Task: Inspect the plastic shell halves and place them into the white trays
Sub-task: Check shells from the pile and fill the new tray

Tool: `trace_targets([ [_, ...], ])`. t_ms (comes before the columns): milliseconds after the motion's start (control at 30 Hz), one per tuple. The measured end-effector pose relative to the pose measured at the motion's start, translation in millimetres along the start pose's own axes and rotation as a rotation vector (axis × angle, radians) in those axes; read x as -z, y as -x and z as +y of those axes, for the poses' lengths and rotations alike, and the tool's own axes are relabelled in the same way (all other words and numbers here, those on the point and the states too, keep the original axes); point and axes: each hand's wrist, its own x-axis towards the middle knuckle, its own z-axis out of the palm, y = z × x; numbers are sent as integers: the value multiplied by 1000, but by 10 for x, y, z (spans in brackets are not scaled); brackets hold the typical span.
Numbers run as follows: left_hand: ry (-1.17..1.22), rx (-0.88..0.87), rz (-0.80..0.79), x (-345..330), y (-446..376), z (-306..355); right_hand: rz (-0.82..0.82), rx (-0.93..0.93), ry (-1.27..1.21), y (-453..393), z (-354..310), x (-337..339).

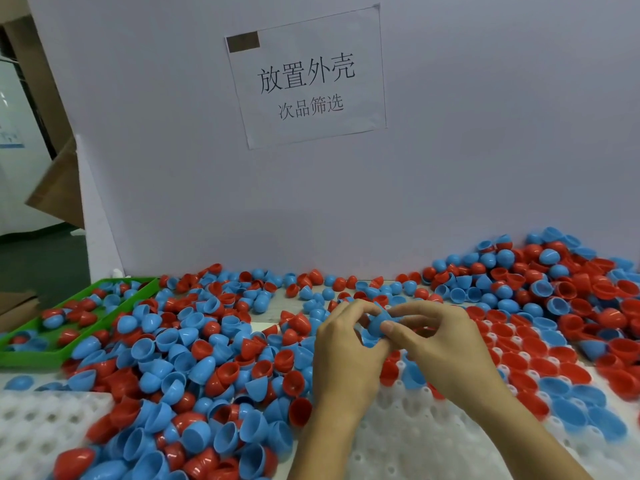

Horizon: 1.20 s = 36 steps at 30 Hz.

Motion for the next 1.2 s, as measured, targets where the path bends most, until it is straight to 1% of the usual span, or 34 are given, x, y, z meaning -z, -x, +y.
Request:
trace_targets([
  [133,39,-39,36,26,-10,30,-50,-83,-251,-13,36,29],
  [233,116,17,35,49,-18,21,-102,-118,-402,-30,34,99],
  [300,179,77,23,74,-26,17,-95,-119,-434,-55,37,167],
  [400,284,100,34,113,-38,30,-92,-134,-473,-83,55,208],
  [500,341,147,28,119,-31,43,-87,-148,-507,-88,59,197],
  [567,394,179,-55,140,-36,56,-76,-152,-524,-84,60,207],
  [600,406,191,-127,163,-37,58,-62,-156,-528,-86,65,224],
  [633,408,209,-222,189,-37,53,-44,-166,-529,-91,73,248],
  [700,381,214,-473,234,-33,81,-11,-196,-526,-101,86,302],
  [733,385,207,-557,247,-40,100,0,-206,-526,-106,90,327],
  [767,443,210,-548,253,-56,118,8,-211,-526,-110,95,346],
  [800,578,267,-419,268,-98,119,15,-212,-526,-110,96,358],
  [867,963,461,-3,351,-215,43,18,-209,-523,-106,86,353],
  [900,1090,515,156,395,-259,-18,20,-207,-523,-106,83,349],
  [933,1143,560,238,424,-274,-60,21,-206,-519,-110,80,345],
  [967,1141,607,261,427,-261,-82,20,-208,-512,-113,78,339],
  [1033,1091,656,191,359,-207,-80,12,-219,-501,-113,77,314],
  [1067,1035,655,112,308,-177,-50,8,-226,-496,-113,80,302],
  [1133,843,625,-82,220,-138,16,-7,-227,-461,-112,79,281],
  [1200,704,592,-230,166,-112,87,-49,-200,-375,-97,79,265],
])
